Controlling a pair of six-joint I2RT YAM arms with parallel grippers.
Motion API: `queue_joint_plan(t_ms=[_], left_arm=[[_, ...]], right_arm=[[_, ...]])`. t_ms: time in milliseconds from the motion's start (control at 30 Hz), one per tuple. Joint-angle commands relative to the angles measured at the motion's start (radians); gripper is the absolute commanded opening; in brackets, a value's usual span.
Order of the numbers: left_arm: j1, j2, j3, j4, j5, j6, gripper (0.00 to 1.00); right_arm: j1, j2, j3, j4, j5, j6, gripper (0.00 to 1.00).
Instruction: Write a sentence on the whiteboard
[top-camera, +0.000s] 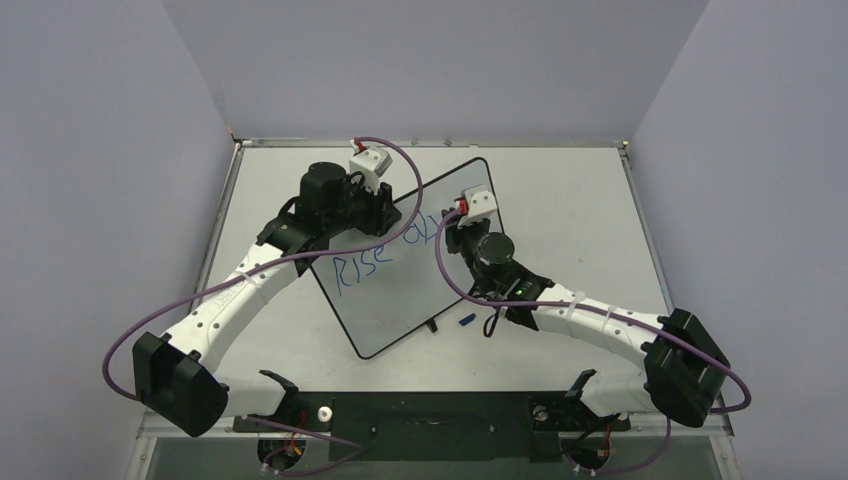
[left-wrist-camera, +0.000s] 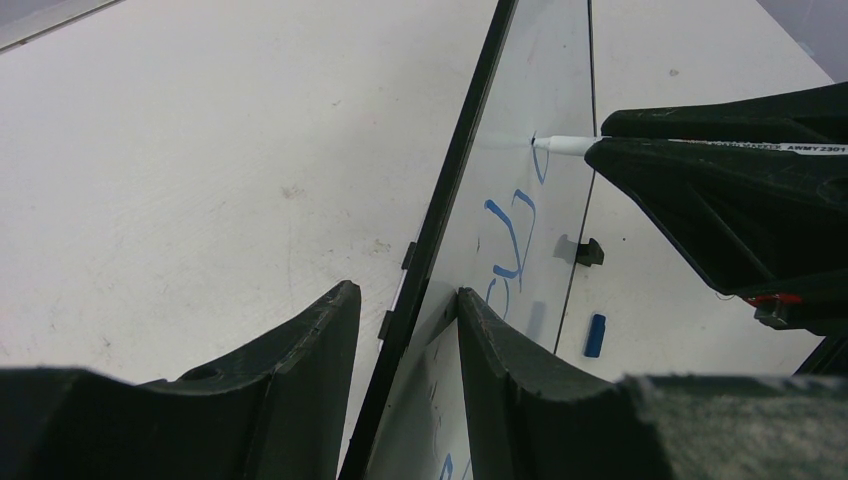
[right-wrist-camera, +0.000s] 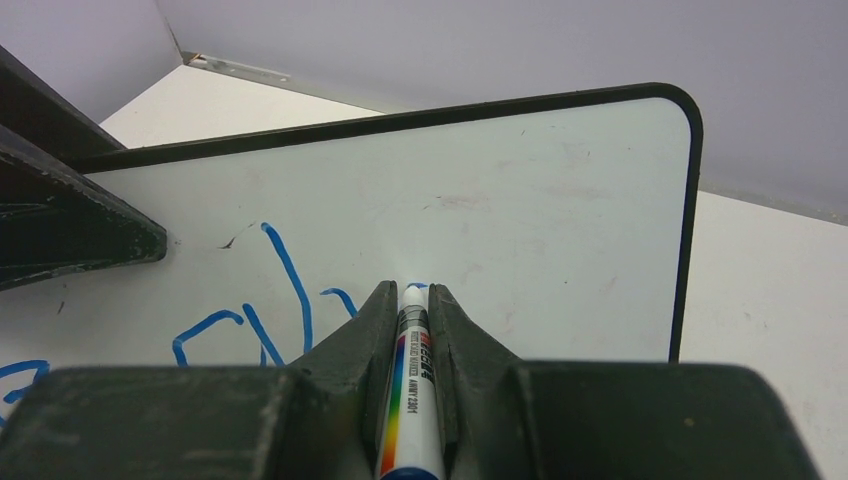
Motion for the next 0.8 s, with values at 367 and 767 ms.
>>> queue_joint_plan(t_ms=[367,767], left_arm=[[-0.002,-0.044,0.023,0.099,0.01,0.014,0.0],[-0.002,-0.049,0.025,0.099,0.008,0.014,0.0]], right_arm=[[-0.038,0.032,0.006,0.006,0.053,0.016,0.0],[-0.038,0.018,-0.041,0.004,0.009,0.083,0.0]])
